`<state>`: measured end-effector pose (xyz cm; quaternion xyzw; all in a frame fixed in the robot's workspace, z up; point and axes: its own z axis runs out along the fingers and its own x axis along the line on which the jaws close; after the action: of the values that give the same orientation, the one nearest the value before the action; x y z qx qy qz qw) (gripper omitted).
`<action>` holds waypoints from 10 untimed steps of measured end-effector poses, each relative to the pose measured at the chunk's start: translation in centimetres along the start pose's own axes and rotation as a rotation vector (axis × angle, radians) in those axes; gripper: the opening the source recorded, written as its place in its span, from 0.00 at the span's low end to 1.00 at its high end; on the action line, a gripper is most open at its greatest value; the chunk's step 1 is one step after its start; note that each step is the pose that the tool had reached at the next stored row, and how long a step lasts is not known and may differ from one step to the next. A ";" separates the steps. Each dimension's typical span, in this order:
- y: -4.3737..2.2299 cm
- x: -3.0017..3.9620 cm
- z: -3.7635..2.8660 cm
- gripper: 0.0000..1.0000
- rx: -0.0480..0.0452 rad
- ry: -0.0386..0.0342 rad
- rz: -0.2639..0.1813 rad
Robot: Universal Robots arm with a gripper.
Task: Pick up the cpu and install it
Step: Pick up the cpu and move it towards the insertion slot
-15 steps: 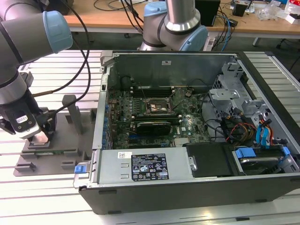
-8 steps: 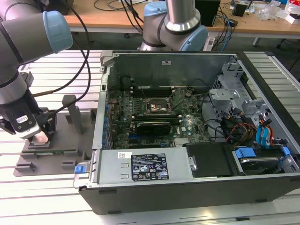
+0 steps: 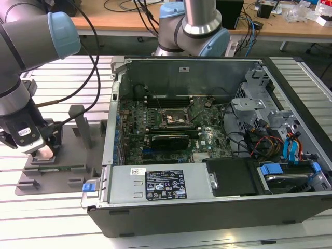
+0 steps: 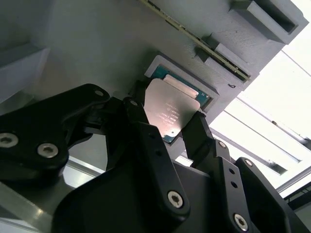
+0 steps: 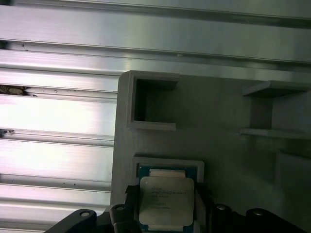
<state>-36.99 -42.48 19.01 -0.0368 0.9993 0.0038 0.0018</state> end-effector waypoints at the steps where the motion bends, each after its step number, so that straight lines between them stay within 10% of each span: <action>1: 0.00 0.00 -0.05 0.55 -0.0002 -0.0002 0.000; 10: 0.01 0.00 -1.39 0.55 0.0000 0.0000 0.000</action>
<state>-36.99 -42.48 20.41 -0.0368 0.9993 0.0038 0.0018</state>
